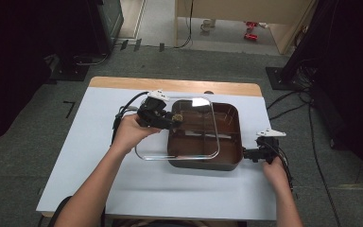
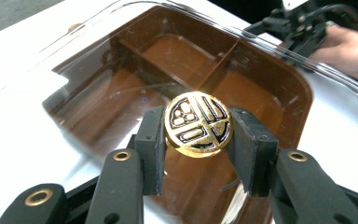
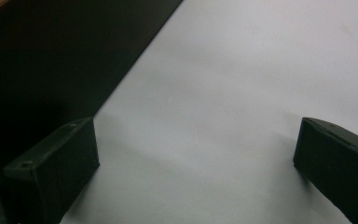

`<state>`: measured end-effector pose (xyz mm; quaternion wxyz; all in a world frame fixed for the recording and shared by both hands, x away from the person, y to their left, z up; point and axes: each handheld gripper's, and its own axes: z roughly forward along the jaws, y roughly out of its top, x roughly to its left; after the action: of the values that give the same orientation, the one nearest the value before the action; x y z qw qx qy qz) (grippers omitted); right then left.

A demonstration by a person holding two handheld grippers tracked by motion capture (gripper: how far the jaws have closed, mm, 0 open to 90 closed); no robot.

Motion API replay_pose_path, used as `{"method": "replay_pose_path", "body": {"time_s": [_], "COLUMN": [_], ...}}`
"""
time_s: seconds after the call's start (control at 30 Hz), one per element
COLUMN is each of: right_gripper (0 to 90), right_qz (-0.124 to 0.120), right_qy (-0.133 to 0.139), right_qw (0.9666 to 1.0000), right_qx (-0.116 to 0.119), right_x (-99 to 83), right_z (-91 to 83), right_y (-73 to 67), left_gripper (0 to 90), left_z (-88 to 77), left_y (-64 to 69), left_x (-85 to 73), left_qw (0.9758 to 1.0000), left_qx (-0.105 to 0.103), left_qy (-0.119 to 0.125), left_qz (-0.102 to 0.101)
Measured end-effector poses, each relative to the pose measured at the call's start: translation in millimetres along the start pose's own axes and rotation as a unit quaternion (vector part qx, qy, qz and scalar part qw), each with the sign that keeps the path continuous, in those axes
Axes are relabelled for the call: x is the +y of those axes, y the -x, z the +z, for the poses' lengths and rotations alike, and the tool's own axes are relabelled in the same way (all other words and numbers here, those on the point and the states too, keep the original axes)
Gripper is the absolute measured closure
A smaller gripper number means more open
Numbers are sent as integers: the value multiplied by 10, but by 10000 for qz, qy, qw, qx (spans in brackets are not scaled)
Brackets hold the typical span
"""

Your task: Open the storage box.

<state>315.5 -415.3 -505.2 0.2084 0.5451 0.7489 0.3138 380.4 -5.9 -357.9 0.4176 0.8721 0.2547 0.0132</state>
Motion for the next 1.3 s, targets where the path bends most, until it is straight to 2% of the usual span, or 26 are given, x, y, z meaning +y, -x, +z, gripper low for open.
{"method": "replay_pose_path", "body": {"time_s": [0.37,0.43,0.6,0.7,0.73,0.9,1.13,1.3], "right_gripper": [0,0,0,0,0,0,0,0], "right_qz": [5,-3,-7,-2,-2,-2,2,1], "right_qy": [1,4,1,-1,-1,-4,-1,-2], "right_qw": [10000,10000,10000,10000,10000,10000,10000,10000], "right_qx": [4,4,8,8,8,10,8,8], "right_x": [0,-1,0,1,1,1,1,1], "right_z": [0,1,1,0,0,1,1,1], "right_y": [1,2,3,3,3,3,3,3], "left_gripper": [592,592,592,592,592,592,592,592], "left_z": [-278,-379,-495,-584,-584,-679,-718,-728], "left_y": [-209,-292,-401,-514,-514,-706,-921,-1092], "left_x": [-202,-279,-377,-472,-472,-619,-776,-917], "left_qw": [9989,9980,9965,9946,9946,9914,9873,9830], "left_qx": [390,513,648,776,776,948,1126,1294], "left_qy": [91,132,173,201,201,244,218,220], "left_qz": [-244,-351,-490,-659,-659,-868,-1097,-1286]}}
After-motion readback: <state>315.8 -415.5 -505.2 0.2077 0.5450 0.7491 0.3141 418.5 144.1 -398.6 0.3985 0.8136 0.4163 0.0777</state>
